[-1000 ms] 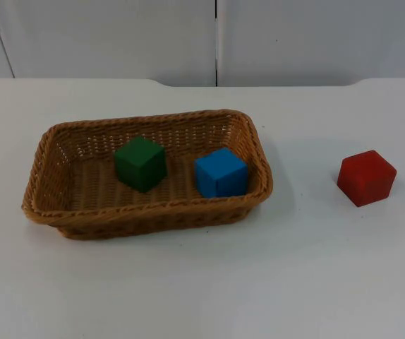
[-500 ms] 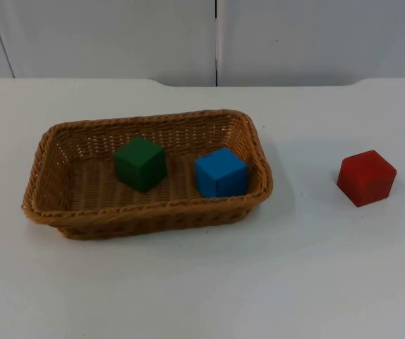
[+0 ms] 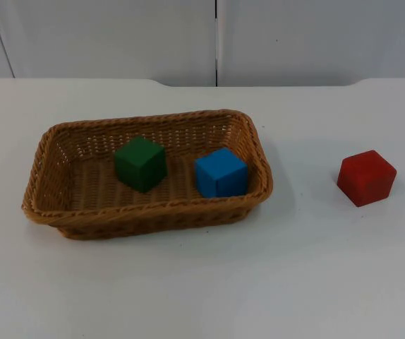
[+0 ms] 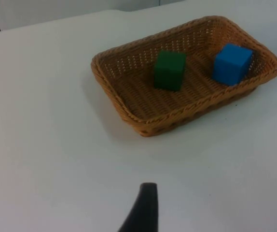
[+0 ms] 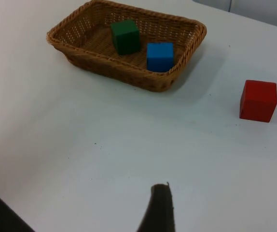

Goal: Pick up one cube with each hand and place exactly two cubes into the same basket, leaving the remaining cube outside.

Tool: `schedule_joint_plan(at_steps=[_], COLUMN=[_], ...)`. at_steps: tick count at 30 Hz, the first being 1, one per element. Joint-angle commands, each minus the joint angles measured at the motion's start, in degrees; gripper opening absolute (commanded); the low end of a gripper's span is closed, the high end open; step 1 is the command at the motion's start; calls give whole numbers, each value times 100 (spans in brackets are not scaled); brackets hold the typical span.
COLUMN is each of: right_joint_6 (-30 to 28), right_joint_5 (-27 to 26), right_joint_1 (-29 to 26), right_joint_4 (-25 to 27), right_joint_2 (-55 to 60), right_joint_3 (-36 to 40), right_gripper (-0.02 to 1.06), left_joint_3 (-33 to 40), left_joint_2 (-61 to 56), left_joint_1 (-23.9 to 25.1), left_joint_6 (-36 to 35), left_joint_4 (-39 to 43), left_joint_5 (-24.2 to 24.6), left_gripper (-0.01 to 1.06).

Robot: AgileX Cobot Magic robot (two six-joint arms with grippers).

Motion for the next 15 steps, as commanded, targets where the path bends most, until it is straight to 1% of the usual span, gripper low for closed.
schedule_joint_plan(at_steps=[1,3,4,6,7,8,10,11,15], right_joint_6=[2,2,2,2,2,2,2,2,2], right_joint_5=[-4,-4,-4,-4,-4,-4,-4,-4,-4], right_joint_1=[3,3,3,3,3,3,3,3,3], right_joint_4=[-25,-25,-25,-25,-25,-25,-25,-25,-25], right_joint_2=[-27,-27,-27,-27,-27,-27,-27,-27,-27], right_joint_3=[41,41,41,41,41,41,41,41,41], right_gripper=[67,68,71,81,81,88,101,105,105], left_joint_3=[31,31,31,31,31,31,31,31,31], left_joint_2=[-17,-17,-17,-17,-17,-17,-17,-17,-17], left_joint_1=[19,19,19,19,19,19,19,19,19], left_joint_6=[-35,-35,-35,-35,-35,-47,-47,-47,-47], left_joint_4=[24,24,24,24,24,35,35,35,35], left_joint_5=[-64,-64,-64,-64,-64,-64,-64,-64,-64], left_gripper=[80,82,85,100,100,105,105,105,105])
